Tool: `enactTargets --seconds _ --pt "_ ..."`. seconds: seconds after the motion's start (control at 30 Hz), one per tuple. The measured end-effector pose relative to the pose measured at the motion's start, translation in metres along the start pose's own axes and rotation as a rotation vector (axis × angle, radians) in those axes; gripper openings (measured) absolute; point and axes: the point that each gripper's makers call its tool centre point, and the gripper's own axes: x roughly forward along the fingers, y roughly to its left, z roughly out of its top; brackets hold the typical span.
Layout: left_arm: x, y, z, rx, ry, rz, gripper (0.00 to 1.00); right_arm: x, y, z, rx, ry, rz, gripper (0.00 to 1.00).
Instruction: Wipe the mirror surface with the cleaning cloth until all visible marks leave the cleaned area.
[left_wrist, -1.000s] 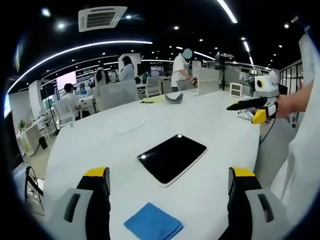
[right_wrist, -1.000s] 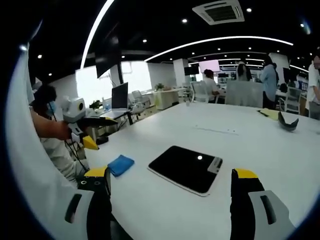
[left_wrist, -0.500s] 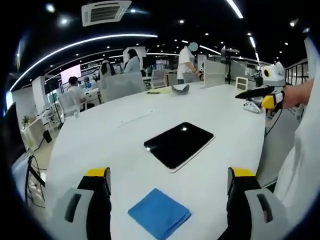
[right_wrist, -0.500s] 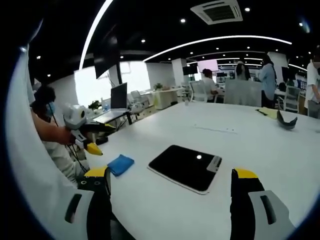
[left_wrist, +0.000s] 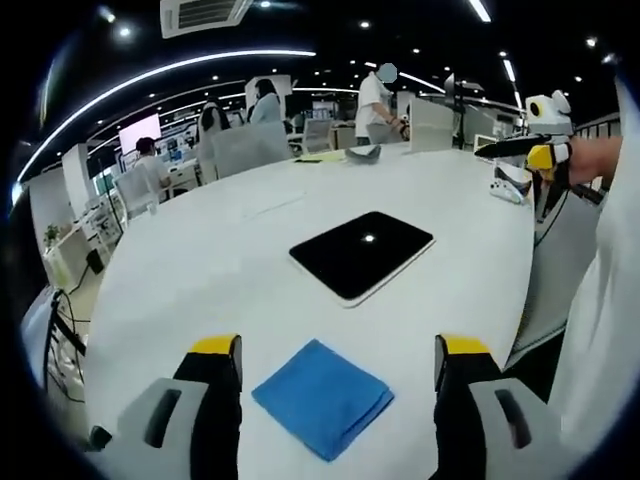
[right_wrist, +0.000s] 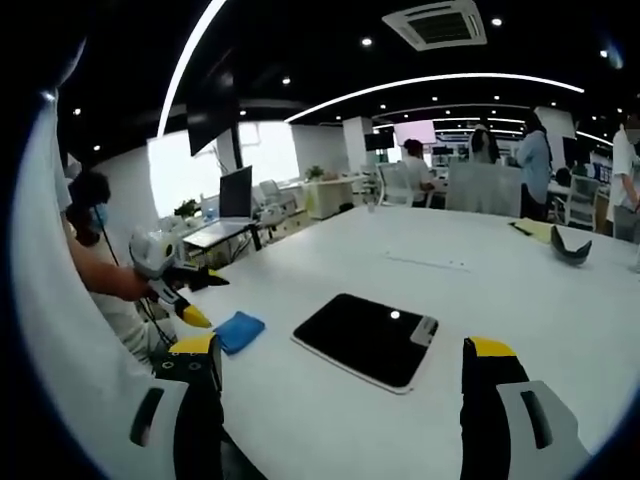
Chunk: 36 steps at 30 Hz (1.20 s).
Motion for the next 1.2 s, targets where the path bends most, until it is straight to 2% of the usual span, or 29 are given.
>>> enactTargets --seconds 0.07,0.17,0.33,0.63,1.2 --pt "0.0 0.001 -0.003 -0.006 -0.001 0.003 0.74 -0.001 0.0 0.001 -0.002 0.001 -0.002 1.0" --pt "0.001 0.003 -0.01 -0.026 0.013 0.005 0.65 -0.002 -0.001 0.002 -0.002 -0.002 -0.008 1.0" --pt "0.006 0.004 -0.022 -0.022 0.039 0.005 0.63 -0.003 0.0 0.0 -0.001 0.001 -0.012 1.0" --pt "0.021 0.006 -0.054 -0.041 0.12 -0.01 0.61 -0.005 0.002 0.001 0.001 0.005 -0.015 1.0" --pt "0.031 0.01 -0.065 -0.071 0.136 -0.015 0.46 -0.003 0.007 0.0 0.006 0.017 -0.017 1.0"
